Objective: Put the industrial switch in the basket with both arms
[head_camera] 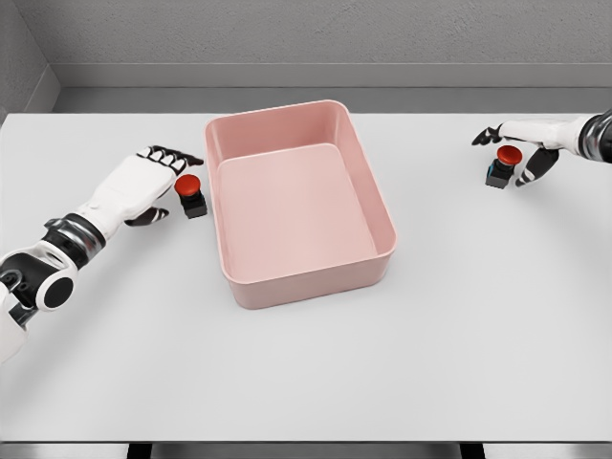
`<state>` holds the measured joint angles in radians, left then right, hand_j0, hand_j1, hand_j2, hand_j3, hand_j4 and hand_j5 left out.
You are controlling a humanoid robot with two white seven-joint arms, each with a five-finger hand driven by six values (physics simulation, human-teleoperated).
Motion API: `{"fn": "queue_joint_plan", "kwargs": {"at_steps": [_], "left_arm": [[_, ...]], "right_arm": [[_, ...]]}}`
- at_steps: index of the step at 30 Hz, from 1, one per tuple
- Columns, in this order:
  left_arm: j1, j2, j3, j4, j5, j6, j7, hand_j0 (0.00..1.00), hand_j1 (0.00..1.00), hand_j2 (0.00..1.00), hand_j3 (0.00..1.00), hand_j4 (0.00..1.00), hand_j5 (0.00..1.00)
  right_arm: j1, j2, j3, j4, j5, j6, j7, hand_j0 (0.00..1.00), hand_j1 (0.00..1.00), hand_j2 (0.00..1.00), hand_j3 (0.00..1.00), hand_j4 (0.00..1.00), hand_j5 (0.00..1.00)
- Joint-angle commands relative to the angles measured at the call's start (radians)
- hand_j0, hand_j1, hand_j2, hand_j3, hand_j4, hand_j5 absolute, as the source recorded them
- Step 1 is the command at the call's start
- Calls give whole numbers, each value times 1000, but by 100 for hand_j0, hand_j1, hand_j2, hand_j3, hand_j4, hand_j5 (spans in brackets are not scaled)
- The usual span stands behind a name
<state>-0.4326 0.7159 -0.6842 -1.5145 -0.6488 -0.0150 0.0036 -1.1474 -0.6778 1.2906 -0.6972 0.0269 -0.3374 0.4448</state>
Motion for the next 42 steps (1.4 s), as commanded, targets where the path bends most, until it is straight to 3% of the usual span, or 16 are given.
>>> {"fn": "queue_joint_plan", "kwargs": {"at_steps": [1,22,29,36,42], "left_arm": [[0,0,2,2,0,0,-5,89,89,89,89,89,89],[-8,-29,0,31,-3,1,-7,85,85,85,85,85,85],[-12,-38,0,40,-2,1,-8,85,85,85,85,85,85],[-14,-38,0,39,-2,0,-8,85,85,85,85,85,85],[-14,-38,0,37,-3,0,-8,85,85,85,85,85,85]], "right_arm": [[0,0,-2,-1,-2,-2,2,82,82,82,82,82,82],[0,3,-2,-1,-2,-6,9,56,56,56,56,56,56],[-2,1,-4,-12,-2,-28,11,54,54,54,54,54,54],[-8,-8,-7,-18,-2,-112,12,54,54,54,54,54,54],[-26,-22,-7,-70,-4,-126,26,54,54,54,54,54,54]]}}
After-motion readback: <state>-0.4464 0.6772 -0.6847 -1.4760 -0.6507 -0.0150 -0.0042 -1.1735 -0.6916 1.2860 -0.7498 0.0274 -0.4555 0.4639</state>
